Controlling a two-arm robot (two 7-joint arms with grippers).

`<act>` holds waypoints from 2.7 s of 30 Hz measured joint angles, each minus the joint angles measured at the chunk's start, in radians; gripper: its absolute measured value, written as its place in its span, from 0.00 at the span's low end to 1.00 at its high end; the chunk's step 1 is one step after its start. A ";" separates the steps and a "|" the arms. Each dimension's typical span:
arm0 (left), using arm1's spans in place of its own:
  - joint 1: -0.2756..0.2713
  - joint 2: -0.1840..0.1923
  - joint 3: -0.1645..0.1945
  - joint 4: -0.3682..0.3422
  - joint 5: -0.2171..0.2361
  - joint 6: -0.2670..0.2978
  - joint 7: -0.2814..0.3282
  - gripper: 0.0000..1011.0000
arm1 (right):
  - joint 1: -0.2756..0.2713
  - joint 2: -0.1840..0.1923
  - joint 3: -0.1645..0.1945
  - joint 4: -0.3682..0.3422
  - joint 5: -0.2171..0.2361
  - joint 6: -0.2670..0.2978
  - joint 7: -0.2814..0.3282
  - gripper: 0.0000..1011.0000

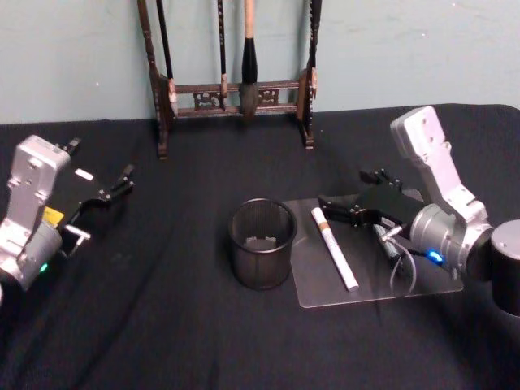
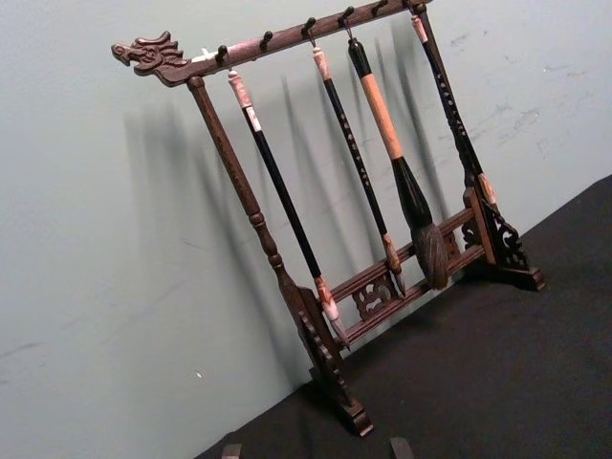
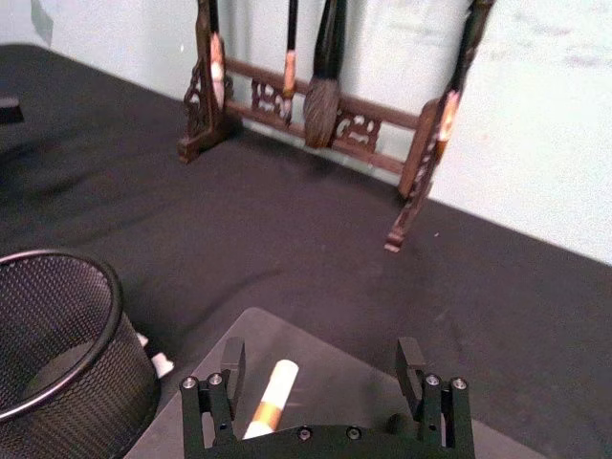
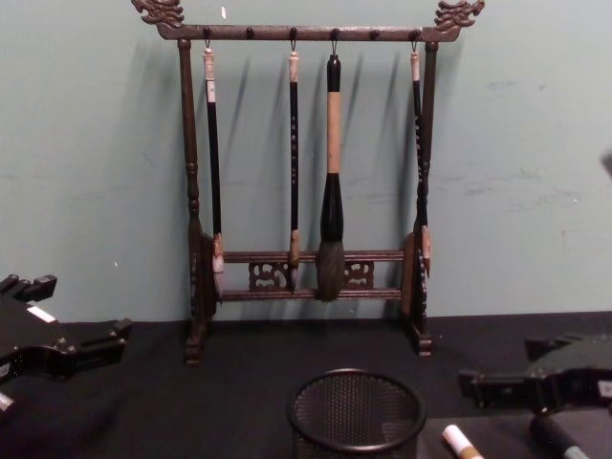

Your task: Pick up the water-based marker from the table and place it into the pen holder.

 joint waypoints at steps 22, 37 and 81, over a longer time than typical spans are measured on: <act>0.000 0.000 0.000 0.000 0.000 0.000 0.000 0.99 | 0.048 -0.075 -0.036 0.065 -0.075 0.157 0.015 0.99; 0.000 0.000 0.000 0.000 0.000 0.000 0.000 0.99 | 0.038 -0.095 -0.027 0.077 -0.108 0.174 0.044 0.99; 0.000 0.000 0.000 0.000 0.000 0.000 0.000 0.99 | 0.017 -0.145 0.020 0.110 -0.180 0.182 0.104 0.99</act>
